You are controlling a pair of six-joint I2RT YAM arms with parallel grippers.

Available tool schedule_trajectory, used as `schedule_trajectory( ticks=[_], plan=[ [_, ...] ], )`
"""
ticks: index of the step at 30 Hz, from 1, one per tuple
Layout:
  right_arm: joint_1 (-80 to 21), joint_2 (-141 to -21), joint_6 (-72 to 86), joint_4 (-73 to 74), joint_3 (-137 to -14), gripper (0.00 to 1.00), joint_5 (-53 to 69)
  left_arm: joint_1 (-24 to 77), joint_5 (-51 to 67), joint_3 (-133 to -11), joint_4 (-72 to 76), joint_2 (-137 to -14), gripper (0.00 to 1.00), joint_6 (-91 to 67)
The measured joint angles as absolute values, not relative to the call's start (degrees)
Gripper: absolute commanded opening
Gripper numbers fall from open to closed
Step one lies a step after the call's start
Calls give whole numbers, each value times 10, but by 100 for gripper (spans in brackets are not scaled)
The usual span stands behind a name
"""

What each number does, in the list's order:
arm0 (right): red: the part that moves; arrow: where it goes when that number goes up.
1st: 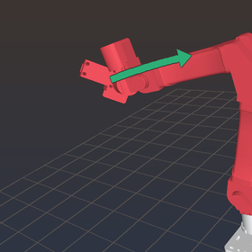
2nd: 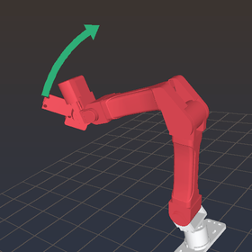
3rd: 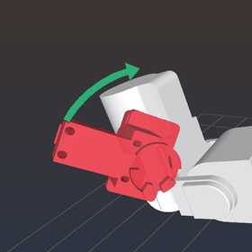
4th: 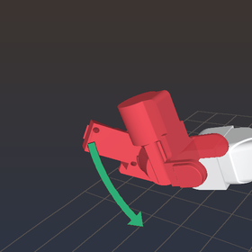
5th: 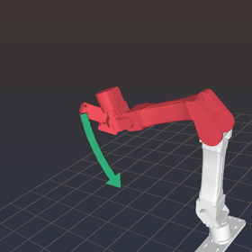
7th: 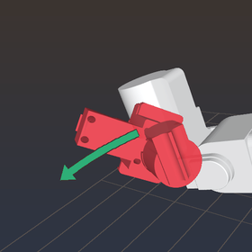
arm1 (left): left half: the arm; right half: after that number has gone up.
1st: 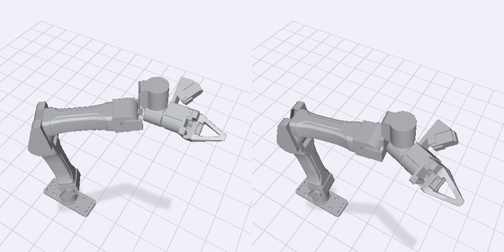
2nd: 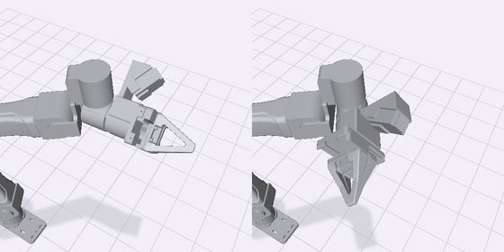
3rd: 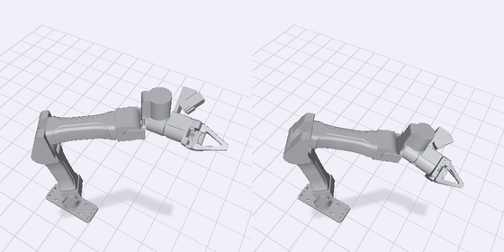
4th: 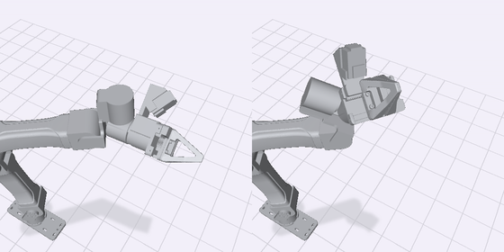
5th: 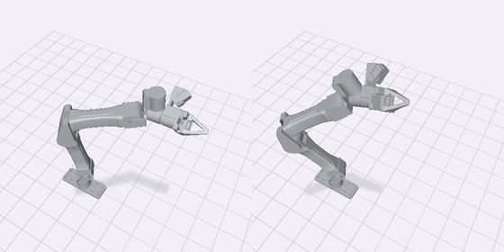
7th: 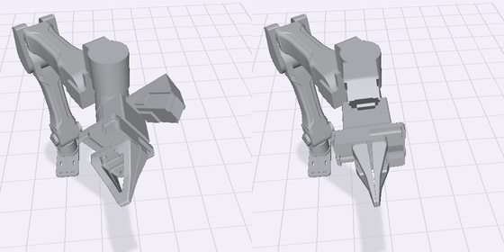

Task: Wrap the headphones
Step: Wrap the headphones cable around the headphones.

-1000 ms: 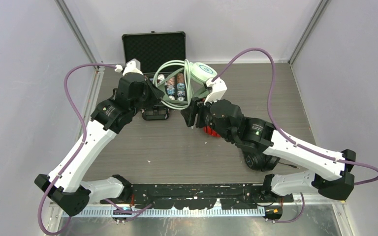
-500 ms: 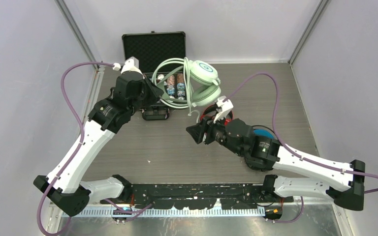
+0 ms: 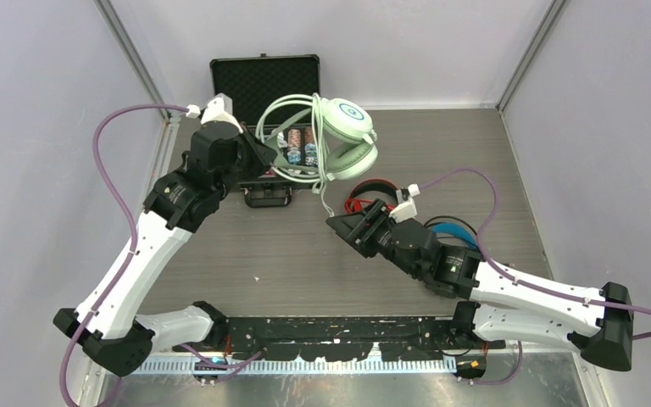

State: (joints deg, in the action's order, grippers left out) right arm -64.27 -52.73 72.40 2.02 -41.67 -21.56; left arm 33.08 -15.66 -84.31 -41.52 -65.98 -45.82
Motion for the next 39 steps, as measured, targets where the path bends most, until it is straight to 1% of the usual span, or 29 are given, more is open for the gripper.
schedule_trajectory(
  ticks=[4, 7, 10, 17, 24, 30, 39],
  plan=[
    [-634, -526, 853, 51, -406, 59, -216, 331, -166, -843, -415, -649, 0, -453],
    [-623, -544, 932, 133, -439, 59, -212, 331, -168, -844, -415, -642, 0, -448],
    [-607, -567, 979, 178, -476, 60, -204, 331, -168, -846, -415, -638, 0, -446],
    [-547, -568, 1075, 207, -480, 61, -160, 331, -169, -846, -415, -629, 0, -445],
    [-501, -606, 1143, 219, -489, 62, -102, 331, -167, -846, -414, -625, 0, -443],
    [-496, -639, 1178, 213, -497, 61, -60, 331, -164, -846, -409, -625, 0, -441],
    [-494, -695, 1184, 153, -496, 60, -17, 331, -155, -845, -400, -625, 0, -440]
  ],
)
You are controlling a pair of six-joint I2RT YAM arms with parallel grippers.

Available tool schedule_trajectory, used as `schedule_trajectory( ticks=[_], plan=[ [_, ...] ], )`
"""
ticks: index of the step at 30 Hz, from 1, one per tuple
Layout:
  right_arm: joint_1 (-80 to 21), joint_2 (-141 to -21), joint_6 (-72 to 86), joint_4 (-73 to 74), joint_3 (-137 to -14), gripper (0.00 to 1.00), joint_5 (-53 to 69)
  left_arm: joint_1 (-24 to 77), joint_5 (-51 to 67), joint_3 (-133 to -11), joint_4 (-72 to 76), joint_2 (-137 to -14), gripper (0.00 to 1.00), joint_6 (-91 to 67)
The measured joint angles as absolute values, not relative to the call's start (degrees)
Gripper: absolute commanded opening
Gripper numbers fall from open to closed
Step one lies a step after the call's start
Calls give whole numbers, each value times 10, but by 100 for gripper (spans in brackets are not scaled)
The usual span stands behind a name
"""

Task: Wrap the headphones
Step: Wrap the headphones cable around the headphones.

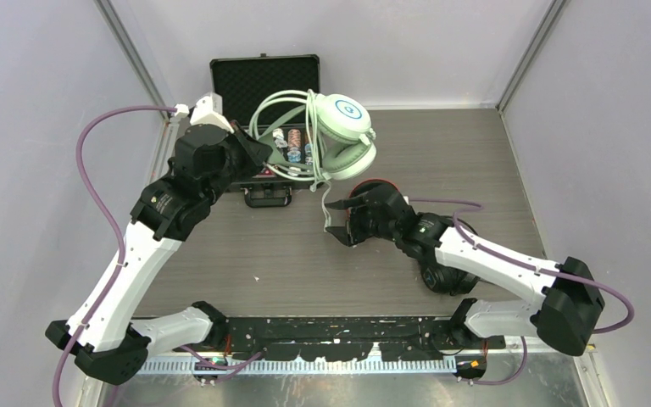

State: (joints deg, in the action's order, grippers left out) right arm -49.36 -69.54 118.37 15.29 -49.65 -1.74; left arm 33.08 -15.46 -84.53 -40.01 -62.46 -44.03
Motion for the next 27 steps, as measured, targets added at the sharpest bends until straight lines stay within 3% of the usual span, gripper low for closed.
schedule_trajectory(
  ticks=[8, 22, 27],
  plan=[
    [-486, -727, 1184, 103, -496, 57, 3, 331, -149, -845, -393, -625, 0, -437],
    [-474, -731, 1184, 35, -453, 28, 10, 331, -143, -845, -392, -625, 0, -430],
    [-470, -732, 1184, -1, -439, 7, 10, 331, -139, -845, -392, -625, 0, -430]
  ],
)
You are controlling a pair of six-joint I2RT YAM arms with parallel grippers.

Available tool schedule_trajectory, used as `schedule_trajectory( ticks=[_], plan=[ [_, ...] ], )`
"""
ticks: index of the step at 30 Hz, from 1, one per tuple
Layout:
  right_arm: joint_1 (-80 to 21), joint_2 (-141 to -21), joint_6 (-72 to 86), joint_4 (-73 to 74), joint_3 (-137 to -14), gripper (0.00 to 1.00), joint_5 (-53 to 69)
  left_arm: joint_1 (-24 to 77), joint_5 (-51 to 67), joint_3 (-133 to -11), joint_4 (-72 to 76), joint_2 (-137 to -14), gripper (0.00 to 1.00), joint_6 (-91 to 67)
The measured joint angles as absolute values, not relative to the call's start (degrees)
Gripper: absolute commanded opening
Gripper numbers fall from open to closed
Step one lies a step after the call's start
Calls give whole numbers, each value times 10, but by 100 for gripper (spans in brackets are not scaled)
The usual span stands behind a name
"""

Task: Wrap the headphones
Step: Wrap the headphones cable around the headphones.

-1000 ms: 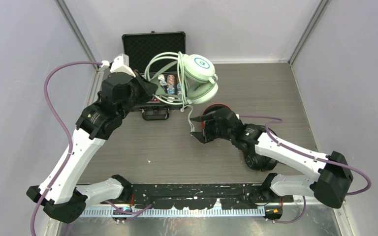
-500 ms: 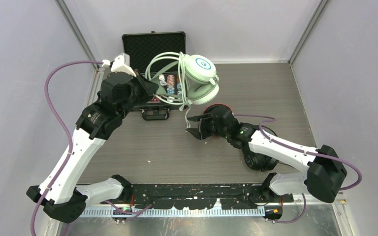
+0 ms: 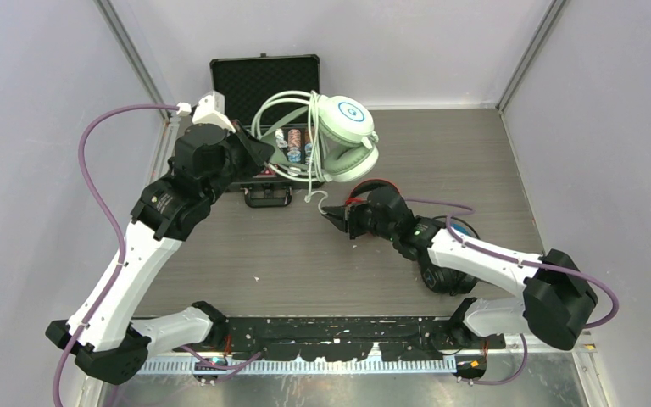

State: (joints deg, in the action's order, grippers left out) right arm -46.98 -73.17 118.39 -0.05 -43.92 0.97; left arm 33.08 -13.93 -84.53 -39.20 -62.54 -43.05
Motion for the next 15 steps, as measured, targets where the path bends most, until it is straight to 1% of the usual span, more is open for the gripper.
schedule_trajectory(
  ticks=[1, 2, 7, 15],
  plan=[
    [-468, -732, 1184, -8, -435, 2, 10, 331, -138, -845, -392, -625, 0, -430],
    [-466, -732, 1184, -18, -431, 1, 10, 331, -137, -845, -392, -625, 0, -430],
    [-445, -731, 1184, -49, -416, 0, 1, 330, -115, -845, -393, -625, 0, -425],
    [-356, -700, 1184, -56, -405, 0, -17, 330, -44, -861, -426, -624, 0, -380]
  ],
)
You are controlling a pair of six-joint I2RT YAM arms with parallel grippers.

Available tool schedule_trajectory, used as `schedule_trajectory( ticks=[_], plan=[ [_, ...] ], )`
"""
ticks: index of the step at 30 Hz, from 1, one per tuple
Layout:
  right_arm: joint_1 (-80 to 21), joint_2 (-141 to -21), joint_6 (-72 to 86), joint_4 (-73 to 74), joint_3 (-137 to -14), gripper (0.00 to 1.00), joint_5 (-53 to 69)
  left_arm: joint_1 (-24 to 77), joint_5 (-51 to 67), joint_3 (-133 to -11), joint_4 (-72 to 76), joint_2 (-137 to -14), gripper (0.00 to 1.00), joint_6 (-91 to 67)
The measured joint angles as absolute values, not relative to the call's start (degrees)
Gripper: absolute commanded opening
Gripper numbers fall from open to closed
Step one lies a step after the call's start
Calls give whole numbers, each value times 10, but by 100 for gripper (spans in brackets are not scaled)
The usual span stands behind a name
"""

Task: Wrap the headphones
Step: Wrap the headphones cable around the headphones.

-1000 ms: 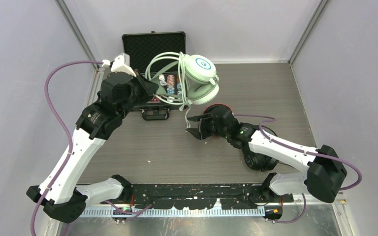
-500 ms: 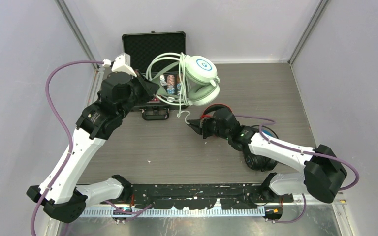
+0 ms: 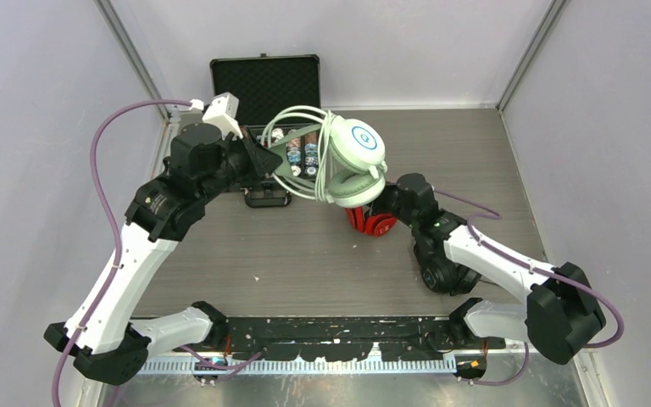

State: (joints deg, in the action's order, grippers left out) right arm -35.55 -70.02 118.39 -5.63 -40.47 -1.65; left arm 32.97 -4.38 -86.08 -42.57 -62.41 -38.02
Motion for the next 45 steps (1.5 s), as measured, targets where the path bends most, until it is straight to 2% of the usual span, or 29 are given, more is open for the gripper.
schedule_trajectory(
  ticks=[9, 19, 29, 36, 45],
  plan=[
    [-304, -687, 1127, -84, -409, 1, 4, 328, 62, -929, -489, -643, 0, -281],
    [-269, -629, 904, -91, -420, 0, 15, 328, 103, -945, -606, -697, 0, -169],
    [-269, -613, 705, -155, -421, 1, 122, 326, 114, -895, -642, -732, 0, -55],
    [-324, -642, 639, -173, -393, 0, 145, 325, 109, -851, -659, -798, 0, 38],
    [-422, -651, 599, -142, -373, 0, 17, 269, 79, -836, -717, -835, 0, 61]
  ],
)
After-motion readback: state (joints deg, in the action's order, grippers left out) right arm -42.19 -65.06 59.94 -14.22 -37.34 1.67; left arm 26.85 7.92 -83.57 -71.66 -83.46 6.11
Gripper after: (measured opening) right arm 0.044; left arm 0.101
